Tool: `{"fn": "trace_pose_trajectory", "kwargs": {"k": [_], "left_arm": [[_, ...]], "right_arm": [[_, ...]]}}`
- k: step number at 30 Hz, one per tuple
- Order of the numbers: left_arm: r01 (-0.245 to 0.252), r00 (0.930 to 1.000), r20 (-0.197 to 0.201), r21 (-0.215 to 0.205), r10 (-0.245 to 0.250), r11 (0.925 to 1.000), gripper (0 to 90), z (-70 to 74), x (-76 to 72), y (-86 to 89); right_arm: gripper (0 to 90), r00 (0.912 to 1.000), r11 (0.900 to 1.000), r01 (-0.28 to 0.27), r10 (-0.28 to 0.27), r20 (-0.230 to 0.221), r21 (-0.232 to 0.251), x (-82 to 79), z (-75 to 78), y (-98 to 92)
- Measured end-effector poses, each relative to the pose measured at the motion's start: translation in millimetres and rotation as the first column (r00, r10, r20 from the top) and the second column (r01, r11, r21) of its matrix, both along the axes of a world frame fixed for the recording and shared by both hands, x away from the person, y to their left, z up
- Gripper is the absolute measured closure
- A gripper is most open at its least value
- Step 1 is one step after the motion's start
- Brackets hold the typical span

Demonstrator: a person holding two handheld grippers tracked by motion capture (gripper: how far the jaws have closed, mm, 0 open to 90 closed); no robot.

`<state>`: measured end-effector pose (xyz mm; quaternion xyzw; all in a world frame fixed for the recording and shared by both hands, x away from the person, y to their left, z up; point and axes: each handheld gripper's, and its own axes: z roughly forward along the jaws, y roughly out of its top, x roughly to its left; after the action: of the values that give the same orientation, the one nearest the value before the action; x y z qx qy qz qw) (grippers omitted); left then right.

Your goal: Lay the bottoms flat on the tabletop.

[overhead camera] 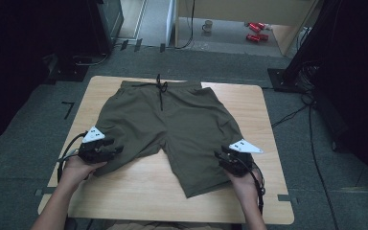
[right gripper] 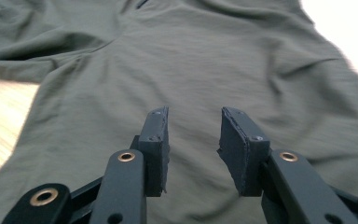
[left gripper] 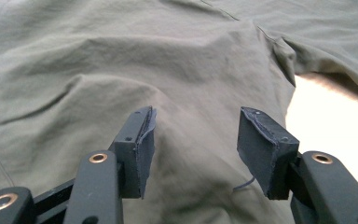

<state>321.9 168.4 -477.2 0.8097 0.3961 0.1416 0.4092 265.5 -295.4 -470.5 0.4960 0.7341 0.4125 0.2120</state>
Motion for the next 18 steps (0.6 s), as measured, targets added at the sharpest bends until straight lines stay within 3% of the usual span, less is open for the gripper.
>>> {"fn": "trace_pose_trajectory", "kwargs": {"k": [9,15,18], "left_arm": [[0.058,0.9983,0.005,0.003,-0.058,0.9983,41.3,-2.0,-23.8,-1.1],[0.064,0.9979,-0.009,0.027,-0.064,0.9976,37.8,-5.7,-33.6,2.4],[0.062,0.998,-0.009,0.067,-0.062,0.9958,37.5,-9.6,-37.7,4.3]], "right_arm": [[62.5,0.9947,0.995,-0.101,0.101,-0.018,-0.003,14.7,-6.9,35.1],[62.3,0.9856,0.986,-0.165,0.166,-0.033,0.02,23.5,-8.8,57.2],[61.8,0.9772,0.978,-0.209,0.21,-0.032,0.023,27.8,-8.6,74.8]]}}
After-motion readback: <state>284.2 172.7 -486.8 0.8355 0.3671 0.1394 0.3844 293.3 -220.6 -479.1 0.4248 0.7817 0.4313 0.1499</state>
